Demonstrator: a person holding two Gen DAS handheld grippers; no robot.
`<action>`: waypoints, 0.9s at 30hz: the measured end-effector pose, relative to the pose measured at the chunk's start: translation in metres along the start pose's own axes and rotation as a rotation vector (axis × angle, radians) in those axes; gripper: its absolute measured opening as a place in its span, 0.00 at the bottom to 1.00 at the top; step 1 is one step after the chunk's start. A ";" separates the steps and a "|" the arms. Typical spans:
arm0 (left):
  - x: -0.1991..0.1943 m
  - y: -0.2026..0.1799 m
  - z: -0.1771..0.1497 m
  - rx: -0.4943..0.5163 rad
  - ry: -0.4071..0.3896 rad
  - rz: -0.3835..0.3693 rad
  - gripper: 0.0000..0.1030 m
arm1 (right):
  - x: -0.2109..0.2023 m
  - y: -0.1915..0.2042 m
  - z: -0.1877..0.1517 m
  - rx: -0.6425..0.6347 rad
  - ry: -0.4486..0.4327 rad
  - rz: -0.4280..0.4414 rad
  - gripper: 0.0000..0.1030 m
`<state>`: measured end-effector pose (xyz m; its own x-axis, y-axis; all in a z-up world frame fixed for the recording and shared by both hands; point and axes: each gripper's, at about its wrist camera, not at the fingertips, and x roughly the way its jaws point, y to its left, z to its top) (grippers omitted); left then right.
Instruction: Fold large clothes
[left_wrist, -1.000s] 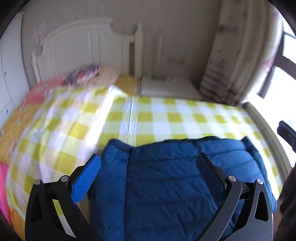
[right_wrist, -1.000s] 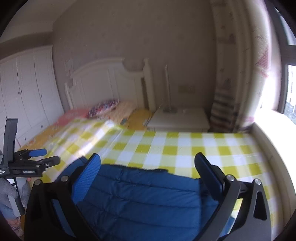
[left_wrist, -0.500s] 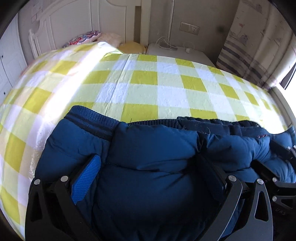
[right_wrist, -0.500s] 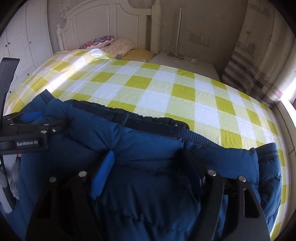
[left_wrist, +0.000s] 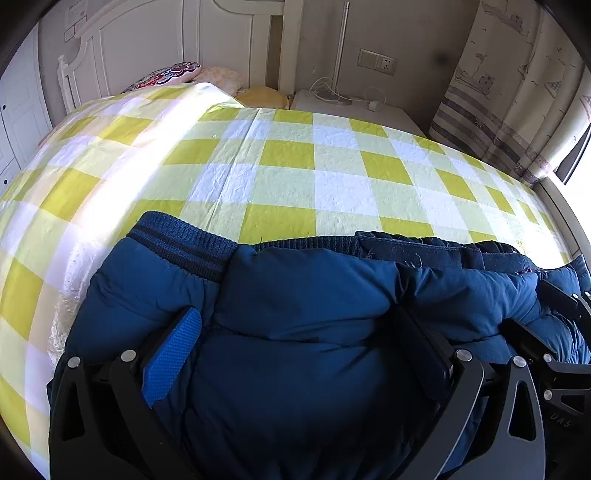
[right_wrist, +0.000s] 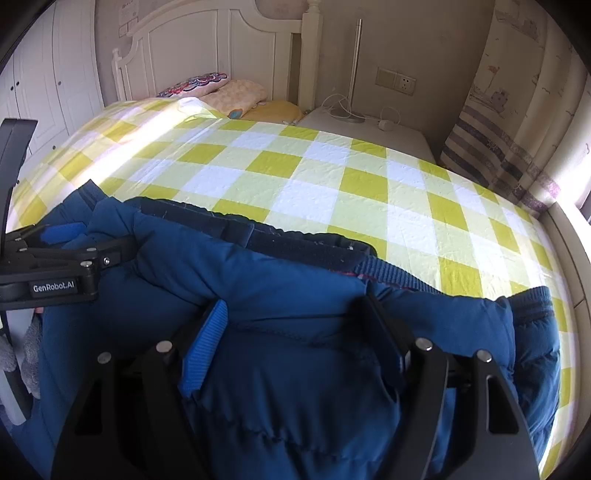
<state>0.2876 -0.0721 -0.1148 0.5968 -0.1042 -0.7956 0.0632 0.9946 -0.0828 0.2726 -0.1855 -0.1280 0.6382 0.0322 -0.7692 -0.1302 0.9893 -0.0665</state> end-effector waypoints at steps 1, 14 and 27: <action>0.000 0.000 0.000 0.001 -0.001 0.001 0.96 | 0.000 0.001 0.001 -0.007 0.006 -0.006 0.71; 0.000 0.000 0.000 -0.003 -0.007 -0.012 0.96 | -0.015 -0.144 -0.035 0.388 0.036 0.066 0.70; -0.056 -0.045 0.024 0.014 -0.017 -0.129 0.96 | -0.009 -0.146 -0.040 0.414 0.018 0.079 0.67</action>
<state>0.2704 -0.1112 -0.0519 0.5961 -0.2316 -0.7687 0.1515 0.9727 -0.1756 0.2556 -0.3363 -0.1367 0.6246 0.1117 -0.7729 0.1399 0.9577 0.2515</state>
